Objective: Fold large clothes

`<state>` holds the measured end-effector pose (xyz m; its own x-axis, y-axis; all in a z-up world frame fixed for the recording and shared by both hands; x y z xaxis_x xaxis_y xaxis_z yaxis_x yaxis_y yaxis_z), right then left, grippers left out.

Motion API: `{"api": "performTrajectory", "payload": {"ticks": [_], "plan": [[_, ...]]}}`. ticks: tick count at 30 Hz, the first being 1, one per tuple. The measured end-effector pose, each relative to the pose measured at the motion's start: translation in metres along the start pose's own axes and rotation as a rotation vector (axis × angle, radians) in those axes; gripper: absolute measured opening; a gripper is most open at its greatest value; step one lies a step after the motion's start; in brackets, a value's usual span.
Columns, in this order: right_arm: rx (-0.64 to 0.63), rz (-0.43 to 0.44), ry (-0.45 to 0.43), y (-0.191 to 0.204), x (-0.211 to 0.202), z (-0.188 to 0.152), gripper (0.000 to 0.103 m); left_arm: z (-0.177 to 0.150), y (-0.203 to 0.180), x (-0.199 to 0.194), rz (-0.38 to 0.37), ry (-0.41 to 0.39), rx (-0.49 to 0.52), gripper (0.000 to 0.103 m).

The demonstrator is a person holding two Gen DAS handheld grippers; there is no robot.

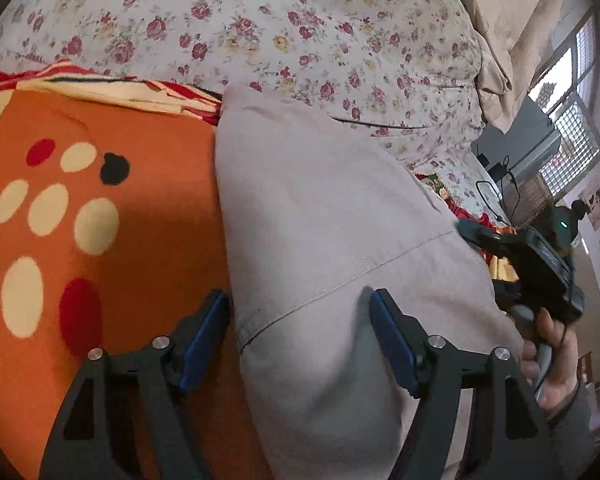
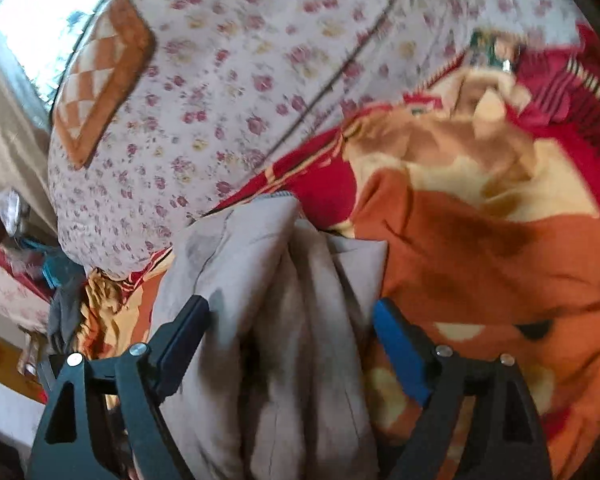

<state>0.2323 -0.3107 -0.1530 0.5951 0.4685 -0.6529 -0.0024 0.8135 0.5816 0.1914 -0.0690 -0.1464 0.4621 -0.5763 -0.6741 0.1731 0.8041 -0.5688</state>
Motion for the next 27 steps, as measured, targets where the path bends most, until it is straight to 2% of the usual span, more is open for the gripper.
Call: {"api": "performTrajectory", "payload": {"ticks": [2,3,6,7,8,9,10,11,13,15,17,18,19,22,24,25,27], "plan": [[0.008,-0.027,0.037,-0.009,0.011,-0.001,0.087,0.0,-0.003,-0.002,0.022,-0.017,0.028,0.07],[0.025,0.0,0.068,-0.011,0.019,-0.003,0.089,-0.001,-0.003,-0.003,0.032,-0.024,0.038,0.07],[0.002,0.051,0.082,-0.01,0.026,0.004,0.087,0.0,-0.004,-0.002,0.051,-0.034,0.054,0.071],[-0.003,0.06,0.083,-0.01,0.028,0.006,0.08,0.001,-0.003,-0.001,0.047,-0.028,0.043,0.072],[-0.007,0.067,0.078,-0.011,0.029,0.008,0.067,0.002,-0.002,0.0,0.04,-0.02,0.026,0.073],[-0.008,0.086,0.078,-0.01,0.03,0.007,0.059,0.002,0.001,0.002,0.027,-0.009,-0.001,0.075],[-0.005,0.103,0.081,-0.007,0.031,0.006,0.039,0.003,0.002,0.003,0.015,-0.002,-0.022,0.075],[-0.008,0.12,0.075,-0.003,0.03,0.005,0.027,0.004,0.004,0.004,0.006,0.002,-0.035,0.075],[-0.07,0.086,0.046,0.005,0.026,0.007,0.019,0.006,0.005,0.004,-0.003,0.002,-0.047,0.075],[-0.074,0.063,0.027,0.004,0.026,0.007,0.016,0.005,0.004,0.005,-0.012,0.006,-0.044,0.075],[-0.046,0.059,0.018,-0.001,0.026,0.007,0.013,0.007,0.001,0.002,-0.046,-0.015,-0.031,0.051],[-0.043,0.066,0.008,0.001,0.025,0.008,0.012,0.007,0.0,0.0,-0.04,-0.026,-0.028,0.034],[-0.064,0.076,0.003,0.007,0.024,0.009,0.011,0.009,0.0,-0.003,-0.032,-0.045,-0.013,0.021],[-0.078,0.152,-0.044,0.027,0.017,0.02,0.01,0.015,-0.003,-0.015,-0.019,-0.083,0.017,0.013],[-0.061,0.199,-0.064,0.038,0.016,0.027,0.01,0.023,-0.001,-0.03,-0.048,-0.112,-0.007,0.012],[-0.058,0.219,-0.065,0.044,0.017,0.029,0.01,0.031,0.002,-0.045,-0.058,-0.15,-0.019,0.012],[-0.073,0.264,-0.051,0.064,0.026,0.031,0.008,0.042,0.007,-0.068,-0.027,-0.211,0.002,0.012]]}}
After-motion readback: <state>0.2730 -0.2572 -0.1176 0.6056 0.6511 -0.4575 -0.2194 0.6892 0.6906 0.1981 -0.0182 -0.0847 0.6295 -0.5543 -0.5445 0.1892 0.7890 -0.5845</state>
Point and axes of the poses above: each gripper's, at about its wrist camera, not at the fingertips, and x roughly the way its jaws point, y to its left, z to its top, the point moved 9 cm from there along x, roughly the way its jaws point, and after that the axes turned 6 degrees about -x, right-handed, at the moved point
